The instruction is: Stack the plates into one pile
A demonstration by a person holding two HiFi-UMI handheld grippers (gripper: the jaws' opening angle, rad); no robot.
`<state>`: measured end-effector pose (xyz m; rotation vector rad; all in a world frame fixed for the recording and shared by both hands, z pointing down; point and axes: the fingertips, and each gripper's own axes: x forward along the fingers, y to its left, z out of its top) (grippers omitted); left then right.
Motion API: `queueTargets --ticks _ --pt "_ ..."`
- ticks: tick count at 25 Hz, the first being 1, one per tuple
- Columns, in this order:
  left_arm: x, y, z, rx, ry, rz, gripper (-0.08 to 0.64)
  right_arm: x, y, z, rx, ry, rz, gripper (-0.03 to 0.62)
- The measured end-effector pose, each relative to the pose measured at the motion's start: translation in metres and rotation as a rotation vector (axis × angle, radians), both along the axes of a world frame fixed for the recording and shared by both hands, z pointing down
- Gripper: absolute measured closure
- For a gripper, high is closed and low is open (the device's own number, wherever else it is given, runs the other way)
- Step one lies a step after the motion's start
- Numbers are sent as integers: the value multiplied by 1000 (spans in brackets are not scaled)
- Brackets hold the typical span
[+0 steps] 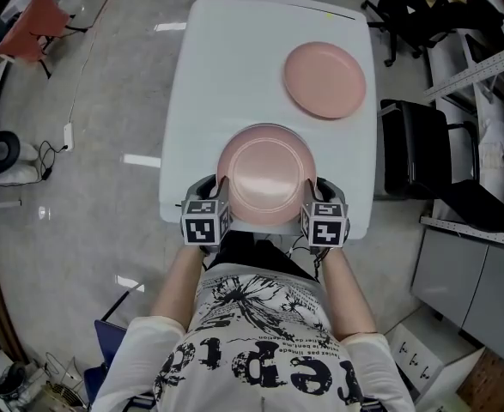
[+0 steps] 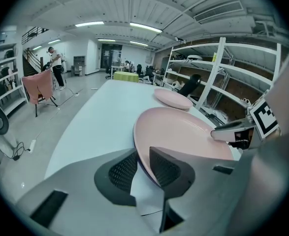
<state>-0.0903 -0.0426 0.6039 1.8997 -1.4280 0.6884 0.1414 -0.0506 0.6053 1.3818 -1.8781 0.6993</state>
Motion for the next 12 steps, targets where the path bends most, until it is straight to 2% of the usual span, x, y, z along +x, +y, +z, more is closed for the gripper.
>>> queueTargets --ticks 6,9,10,12 --pt "4 -2 1 28 22 -34 465 5 0 5 8 8 -10 499" --pt "5 -3 4 36 -9 -35 465 7 -3 6 17 15 -13 499" --pt "7 -2 7 26 -25 -23 456 7 -4 7 22 18 -14 499" --pt "10 1 13 -14 -31 3 386 6 -6 7 27 21 -20 497"
